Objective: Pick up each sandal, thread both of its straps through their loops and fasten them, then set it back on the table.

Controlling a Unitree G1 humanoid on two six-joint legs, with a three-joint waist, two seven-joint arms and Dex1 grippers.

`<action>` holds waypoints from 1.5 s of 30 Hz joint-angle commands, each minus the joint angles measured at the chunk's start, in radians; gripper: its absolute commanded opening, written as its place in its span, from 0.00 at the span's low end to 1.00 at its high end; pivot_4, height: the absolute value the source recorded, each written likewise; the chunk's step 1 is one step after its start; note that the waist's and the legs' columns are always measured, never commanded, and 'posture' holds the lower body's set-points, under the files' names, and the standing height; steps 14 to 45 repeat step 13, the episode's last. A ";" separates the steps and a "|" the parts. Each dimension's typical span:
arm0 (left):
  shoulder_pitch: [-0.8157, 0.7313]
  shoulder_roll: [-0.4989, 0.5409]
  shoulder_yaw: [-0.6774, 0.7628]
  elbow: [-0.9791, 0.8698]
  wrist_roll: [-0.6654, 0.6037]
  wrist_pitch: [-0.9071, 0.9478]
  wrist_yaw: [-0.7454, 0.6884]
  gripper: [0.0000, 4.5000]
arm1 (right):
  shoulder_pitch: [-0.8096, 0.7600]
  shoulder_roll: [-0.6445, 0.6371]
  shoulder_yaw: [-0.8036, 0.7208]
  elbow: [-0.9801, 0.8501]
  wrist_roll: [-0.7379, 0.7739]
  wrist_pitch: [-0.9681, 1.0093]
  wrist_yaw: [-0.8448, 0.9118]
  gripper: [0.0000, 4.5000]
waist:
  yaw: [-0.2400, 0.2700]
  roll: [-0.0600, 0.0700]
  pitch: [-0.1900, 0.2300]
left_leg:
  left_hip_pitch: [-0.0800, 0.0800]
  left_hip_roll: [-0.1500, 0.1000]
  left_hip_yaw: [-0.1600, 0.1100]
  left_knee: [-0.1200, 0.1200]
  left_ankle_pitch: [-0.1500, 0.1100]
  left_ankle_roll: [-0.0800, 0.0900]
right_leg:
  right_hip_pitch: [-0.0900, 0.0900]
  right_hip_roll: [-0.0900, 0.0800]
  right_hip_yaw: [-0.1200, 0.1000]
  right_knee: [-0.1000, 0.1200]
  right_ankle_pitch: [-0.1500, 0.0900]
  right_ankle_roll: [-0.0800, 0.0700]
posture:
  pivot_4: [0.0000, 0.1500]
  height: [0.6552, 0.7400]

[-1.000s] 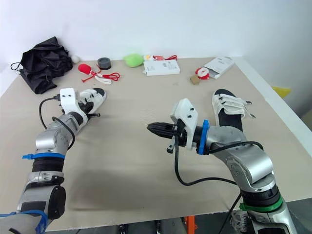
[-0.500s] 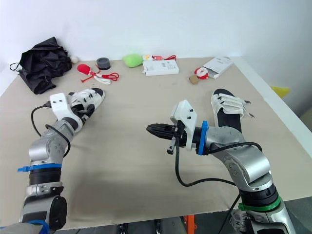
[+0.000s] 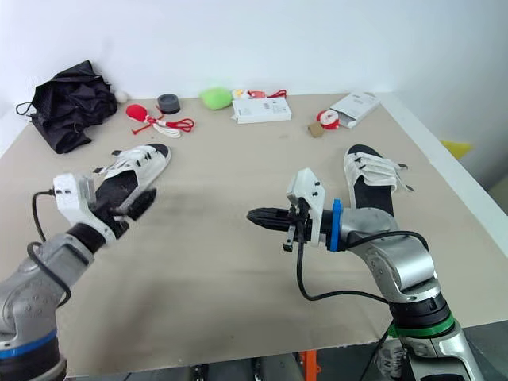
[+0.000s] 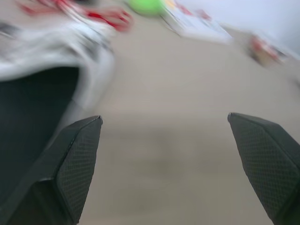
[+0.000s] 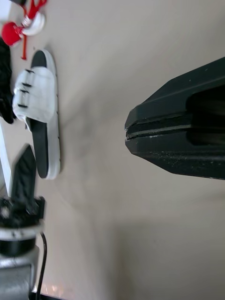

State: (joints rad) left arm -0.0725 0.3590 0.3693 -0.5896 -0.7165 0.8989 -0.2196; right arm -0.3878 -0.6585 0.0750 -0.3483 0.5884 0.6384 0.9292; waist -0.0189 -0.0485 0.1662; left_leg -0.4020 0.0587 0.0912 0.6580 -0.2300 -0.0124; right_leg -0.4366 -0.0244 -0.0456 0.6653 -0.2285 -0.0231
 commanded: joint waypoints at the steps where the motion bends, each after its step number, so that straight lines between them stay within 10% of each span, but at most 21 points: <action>1: 0.203 0.078 -0.101 -0.015 0.139 -0.192 -0.162 0.98 | 0.110 -0.018 -0.054 -0.077 0.025 -0.004 -0.011 0.00 | 0.000 0.001 0.000 | 0.001 0.000 0.000 -0.001 0.000 0.000 | 0.000 0.000 0.000 0.000 -0.001 -0.001 | 1.00 1.00; 10: 0.413 0.102 -0.160 0.080 0.221 -0.465 -0.367 0.98 | 0.391 -0.042 -0.135 -0.131 -0.045 -0.045 -0.113 0.00 | 0.020 0.002 -0.001 | 0.003 0.000 0.000 -0.002 0.001 0.001 | 0.000 -0.001 0.000 -0.001 -0.004 -0.006 | 1.00 1.00; 45: 0.368 0.086 -0.178 0.101 0.222 -0.484 -0.364 0.98 | 0.393 -0.018 -0.154 -0.112 -0.045 -0.046 -0.150 0.00 | 0.021 0.003 -0.001 | 0.003 -0.001 -0.001 -0.002 0.001 0.002 | 0.000 0.000 0.000 -0.001 -0.003 -0.005 | 1.00 1.00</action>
